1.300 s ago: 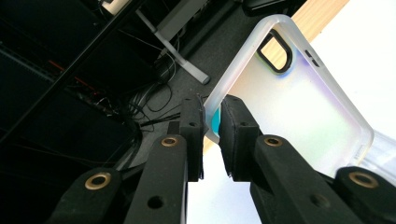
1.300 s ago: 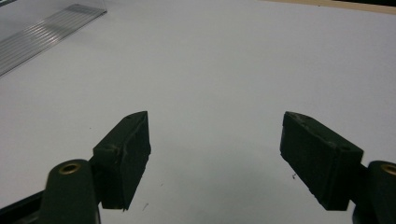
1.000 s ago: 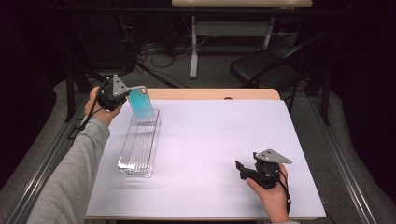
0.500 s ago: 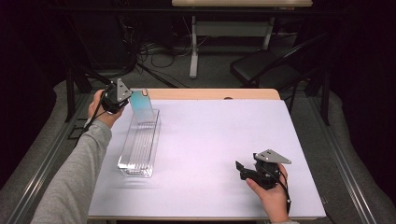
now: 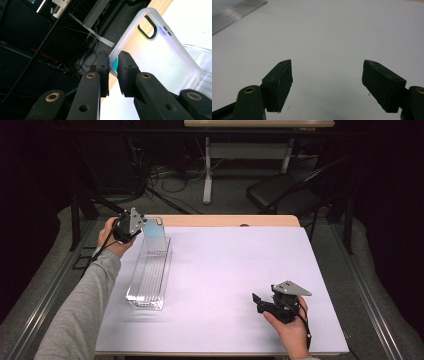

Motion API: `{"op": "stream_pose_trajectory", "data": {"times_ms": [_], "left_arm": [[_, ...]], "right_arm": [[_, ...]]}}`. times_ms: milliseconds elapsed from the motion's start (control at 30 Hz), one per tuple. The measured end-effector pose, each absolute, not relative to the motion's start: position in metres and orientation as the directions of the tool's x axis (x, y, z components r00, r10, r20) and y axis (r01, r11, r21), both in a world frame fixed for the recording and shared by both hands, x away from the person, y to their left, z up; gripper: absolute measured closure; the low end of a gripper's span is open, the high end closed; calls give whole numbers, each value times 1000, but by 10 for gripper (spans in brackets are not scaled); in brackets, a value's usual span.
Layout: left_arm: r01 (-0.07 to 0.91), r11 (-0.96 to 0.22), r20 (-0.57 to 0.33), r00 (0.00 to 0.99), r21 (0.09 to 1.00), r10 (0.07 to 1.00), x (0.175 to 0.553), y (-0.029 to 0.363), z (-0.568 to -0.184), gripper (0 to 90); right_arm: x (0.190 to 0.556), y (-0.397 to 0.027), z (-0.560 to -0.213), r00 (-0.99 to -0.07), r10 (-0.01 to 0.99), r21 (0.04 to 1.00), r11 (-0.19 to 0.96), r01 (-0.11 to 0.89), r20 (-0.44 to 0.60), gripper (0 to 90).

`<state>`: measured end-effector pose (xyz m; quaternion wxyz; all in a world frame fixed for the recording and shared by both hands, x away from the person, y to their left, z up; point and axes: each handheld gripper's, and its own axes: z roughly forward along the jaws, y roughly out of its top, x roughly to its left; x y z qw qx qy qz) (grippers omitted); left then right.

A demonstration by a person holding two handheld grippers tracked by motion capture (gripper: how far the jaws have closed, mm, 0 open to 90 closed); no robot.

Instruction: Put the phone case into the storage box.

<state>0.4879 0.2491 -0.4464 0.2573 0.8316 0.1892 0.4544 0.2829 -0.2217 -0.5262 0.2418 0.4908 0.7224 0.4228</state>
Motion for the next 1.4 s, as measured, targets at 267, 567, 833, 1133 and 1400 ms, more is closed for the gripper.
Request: {"op": "stream_pose_trajectory", "data": {"times_ms": [267, 567, 833, 1133, 1400], "left_arm": [[55, -811, 679, 516, 583, 523, 490, 246, -453, 801], [44, -811, 682, 516, 583, 518, 491, 243, -456, 801], [36, -817, 694, 507, 575, 511, 491, 242, -459, 801], [63, -803, 676, 504, 592, 538, 491, 251, -467, 801], [47, -799, 681, 493, 600, 541, 491, 248, -467, 801]], "right_arm": [[283, -222, -527, -400, 914, 845, 161, 509, 66, 242], [283, -222, -527, -403, 913, 845, 165, 508, 64, 242], [283, -221, -527, -406, 912, 844, 167, 509, 65, 242], [283, -220, -528, -404, 912, 843, 164, 512, 68, 242], [284, -219, -529, -409, 910, 841, 171, 513, 65, 242]]}}
